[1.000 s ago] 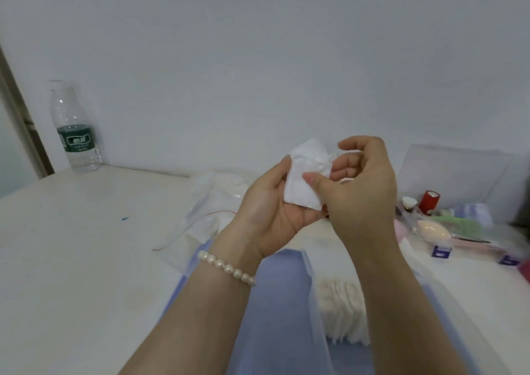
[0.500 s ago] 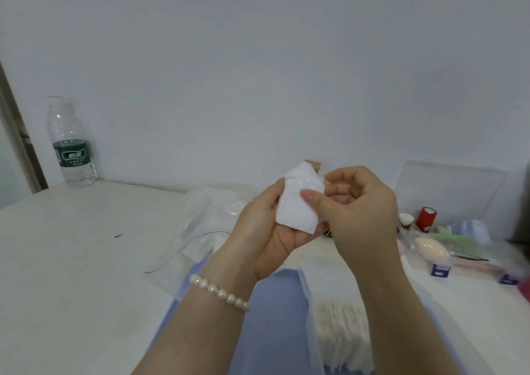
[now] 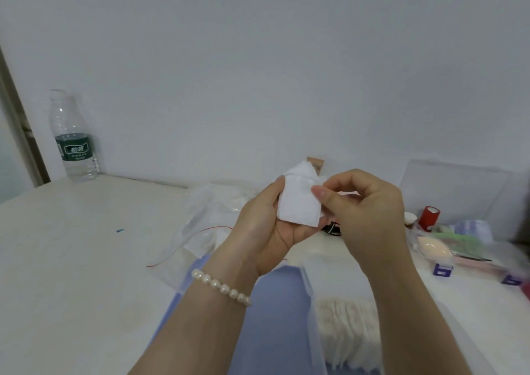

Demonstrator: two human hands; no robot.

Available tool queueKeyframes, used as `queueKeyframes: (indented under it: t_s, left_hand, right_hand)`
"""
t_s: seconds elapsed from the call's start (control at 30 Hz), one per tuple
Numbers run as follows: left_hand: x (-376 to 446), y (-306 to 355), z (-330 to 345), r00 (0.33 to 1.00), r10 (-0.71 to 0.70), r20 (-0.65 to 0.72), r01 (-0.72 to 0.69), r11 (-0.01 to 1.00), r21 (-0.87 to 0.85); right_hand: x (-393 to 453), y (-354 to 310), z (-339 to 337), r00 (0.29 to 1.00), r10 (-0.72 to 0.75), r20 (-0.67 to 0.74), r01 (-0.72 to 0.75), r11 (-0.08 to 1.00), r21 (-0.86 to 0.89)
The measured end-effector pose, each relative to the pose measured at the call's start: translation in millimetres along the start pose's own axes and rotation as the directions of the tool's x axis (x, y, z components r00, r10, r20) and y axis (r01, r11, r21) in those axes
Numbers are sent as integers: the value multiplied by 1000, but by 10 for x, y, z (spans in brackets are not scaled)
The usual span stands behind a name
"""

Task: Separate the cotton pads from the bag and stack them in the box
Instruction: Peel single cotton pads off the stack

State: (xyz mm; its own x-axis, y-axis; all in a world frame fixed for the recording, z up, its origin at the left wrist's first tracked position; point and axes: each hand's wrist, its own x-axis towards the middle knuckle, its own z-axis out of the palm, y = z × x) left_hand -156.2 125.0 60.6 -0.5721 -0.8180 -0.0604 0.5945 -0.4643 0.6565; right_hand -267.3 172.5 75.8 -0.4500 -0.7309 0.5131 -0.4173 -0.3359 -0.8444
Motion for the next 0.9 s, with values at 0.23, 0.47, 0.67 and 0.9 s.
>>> queueKeyframes:
  t_s: [0.23, 0.47, 0.67, 0.9]
  left_hand:
    - [17, -29, -10, 1000, 12, -6, -12, 998, 60]
    - [20, -62, 6, 999, 4, 47, -7, 998, 57]
    - [22, -114, 33, 992, -14, 128, 18, 999, -32]
    - [62, -186, 41, 992, 10, 128, 1, 996, -85]
  right_hand:
    - [9, 30, -28, 1000, 17, -8, -17, 1000, -6]
    - [2, 9, -28, 995, 96, -9, -96, 995, 21]
    - [-5, -8, -34, 994, 106, -10, -105, 992, 72]
    - [-14, -5, -12, 990, 136, 22, -137, 989, 48]
